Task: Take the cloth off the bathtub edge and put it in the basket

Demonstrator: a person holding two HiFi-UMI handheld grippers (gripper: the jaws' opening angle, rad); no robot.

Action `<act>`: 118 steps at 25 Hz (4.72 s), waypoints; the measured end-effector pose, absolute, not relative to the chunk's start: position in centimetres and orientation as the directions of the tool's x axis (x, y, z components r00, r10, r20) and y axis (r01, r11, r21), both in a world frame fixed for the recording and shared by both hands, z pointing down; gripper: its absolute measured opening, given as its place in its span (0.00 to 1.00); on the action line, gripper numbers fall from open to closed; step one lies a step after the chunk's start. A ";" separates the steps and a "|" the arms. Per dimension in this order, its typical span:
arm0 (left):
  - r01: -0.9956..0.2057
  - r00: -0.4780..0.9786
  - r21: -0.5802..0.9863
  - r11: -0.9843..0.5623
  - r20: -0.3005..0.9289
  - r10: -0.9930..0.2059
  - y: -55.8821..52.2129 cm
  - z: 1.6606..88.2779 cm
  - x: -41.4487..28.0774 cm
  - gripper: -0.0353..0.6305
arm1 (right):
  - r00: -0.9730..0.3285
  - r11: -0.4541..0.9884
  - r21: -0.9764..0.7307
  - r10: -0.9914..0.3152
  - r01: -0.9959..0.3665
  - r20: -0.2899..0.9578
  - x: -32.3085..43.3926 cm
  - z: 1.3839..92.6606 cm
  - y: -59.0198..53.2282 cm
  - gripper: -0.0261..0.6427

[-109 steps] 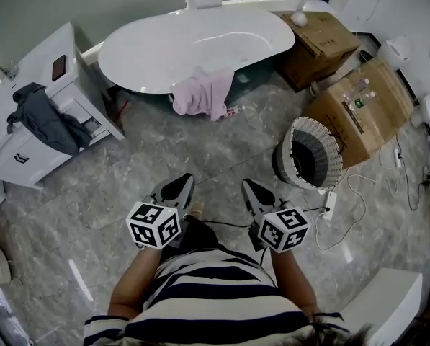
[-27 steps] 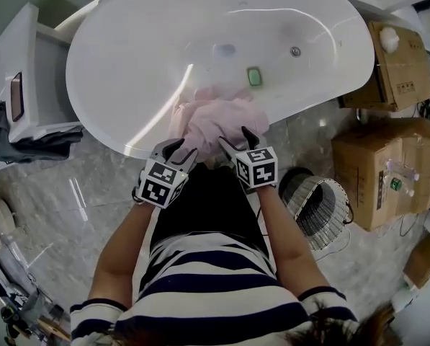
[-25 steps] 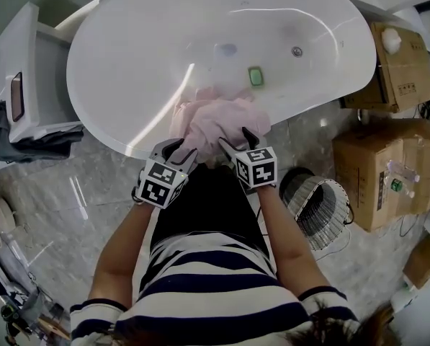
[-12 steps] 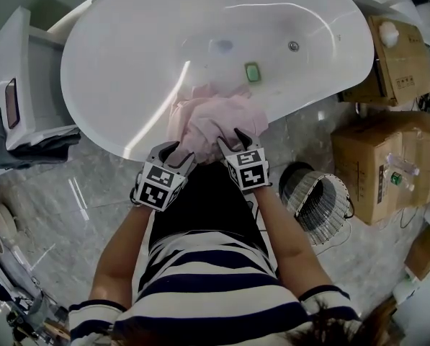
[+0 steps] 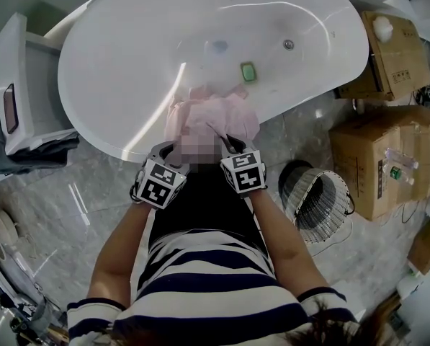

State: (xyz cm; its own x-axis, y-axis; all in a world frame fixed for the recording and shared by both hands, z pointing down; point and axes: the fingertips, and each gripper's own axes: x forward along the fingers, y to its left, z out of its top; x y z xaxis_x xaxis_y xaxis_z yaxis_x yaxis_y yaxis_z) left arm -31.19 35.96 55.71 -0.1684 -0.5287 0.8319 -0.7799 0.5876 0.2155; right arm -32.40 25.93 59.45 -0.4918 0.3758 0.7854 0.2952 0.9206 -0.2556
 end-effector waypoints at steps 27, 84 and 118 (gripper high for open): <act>-0.983 0.014 0.114 0.140 0.822 -0.569 28.1 57.3 -30.5 0.45 | -0.601 0.850 -0.500 0.490 0.168 0.631 -28.5 46.7 24.4 0.12; -0.897 0.385 0.321 -0.304 0.228 -0.895 -2.2 25.9 -14.2 0.10 | -0.930 0.860 -0.361 -0.300 -0.361 0.214 -6.5 26.0 -0.8 0.12; -0.542 0.834 0.395 -0.742 0.139 -0.535 -17.5 24.7 4.7 0.10 | -0.561 0.492 -0.292 -0.791 -0.820 0.245 11.2 24.9 -13.5 0.12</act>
